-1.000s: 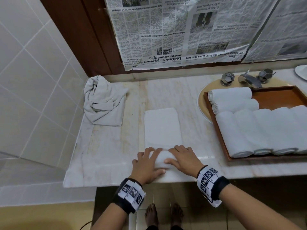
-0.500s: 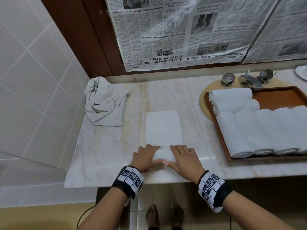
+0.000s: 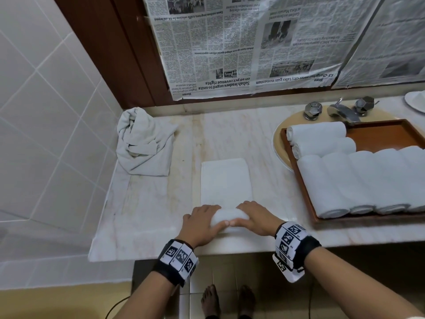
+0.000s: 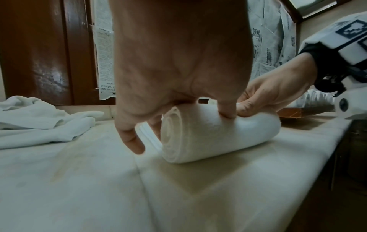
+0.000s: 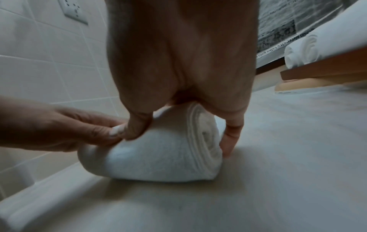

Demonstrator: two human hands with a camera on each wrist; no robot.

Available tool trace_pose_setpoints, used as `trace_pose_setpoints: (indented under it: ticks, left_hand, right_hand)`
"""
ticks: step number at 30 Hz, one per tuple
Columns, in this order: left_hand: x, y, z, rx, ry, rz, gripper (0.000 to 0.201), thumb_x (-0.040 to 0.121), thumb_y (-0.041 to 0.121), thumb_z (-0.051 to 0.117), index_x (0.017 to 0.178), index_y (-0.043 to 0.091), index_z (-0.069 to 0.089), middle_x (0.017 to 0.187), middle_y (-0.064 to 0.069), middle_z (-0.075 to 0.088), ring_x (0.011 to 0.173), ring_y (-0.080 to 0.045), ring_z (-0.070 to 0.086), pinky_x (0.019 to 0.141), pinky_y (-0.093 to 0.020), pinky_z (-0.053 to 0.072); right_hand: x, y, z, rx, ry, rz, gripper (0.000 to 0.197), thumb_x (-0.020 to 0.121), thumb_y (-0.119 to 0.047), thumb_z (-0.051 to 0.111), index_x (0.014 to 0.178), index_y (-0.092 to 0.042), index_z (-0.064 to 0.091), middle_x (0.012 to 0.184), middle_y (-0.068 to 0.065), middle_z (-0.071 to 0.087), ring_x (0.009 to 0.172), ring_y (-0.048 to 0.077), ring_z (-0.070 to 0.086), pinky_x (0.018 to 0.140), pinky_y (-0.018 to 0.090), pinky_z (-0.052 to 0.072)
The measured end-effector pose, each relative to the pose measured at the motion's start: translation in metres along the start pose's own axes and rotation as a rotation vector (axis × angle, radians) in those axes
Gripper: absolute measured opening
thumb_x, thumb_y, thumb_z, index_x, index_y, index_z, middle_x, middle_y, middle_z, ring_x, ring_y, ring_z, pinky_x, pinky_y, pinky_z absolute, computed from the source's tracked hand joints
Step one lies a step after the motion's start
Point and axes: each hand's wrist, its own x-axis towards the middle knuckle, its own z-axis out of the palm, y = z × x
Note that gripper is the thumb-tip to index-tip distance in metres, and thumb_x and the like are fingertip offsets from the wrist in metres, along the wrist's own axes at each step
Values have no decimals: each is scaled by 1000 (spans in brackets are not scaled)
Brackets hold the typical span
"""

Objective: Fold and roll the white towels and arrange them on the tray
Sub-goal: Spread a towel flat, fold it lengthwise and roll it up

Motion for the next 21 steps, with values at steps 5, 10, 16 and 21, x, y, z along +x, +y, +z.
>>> trace_pose_setpoints:
  ticks: [5,10,16,21]
  left_hand:
    - [9,-7,-6,-170,-75,-28,65,89,69,52,142,33,44,139,3,47,132,-21,38,108,-45,34]
    - [10,-13,3,-233,-31,-9,68,86,72,51,143,36,42,140,2,48,130,-24,41,108,-44,36]
    - [-18,-5,25,25,186,80,74,88,73,47,152,44,24,153,14,30,141,-14,26,109,-43,29]
    - [-8,-10,16,-106,95,61,71,85,73,52,147,44,34,146,11,39,133,-17,36,106,-45,37]
  right_hand:
    - [-17,-10,9,-343,212,-40,90,79,-82,18,132,-18,51,124,2,55,114,26,53,92,43,43]
    - [-20,-12,32,-501,250,-53,85,75,-75,33,125,-11,57,111,4,62,97,25,62,78,41,52]
    - [-2,-8,3,-288,70,-48,87,78,-81,43,137,-18,45,133,1,49,123,21,43,97,38,36]
    - [-1,-11,-3,-150,-48,16,66,86,-68,55,131,-20,49,128,1,53,119,22,46,96,39,38]
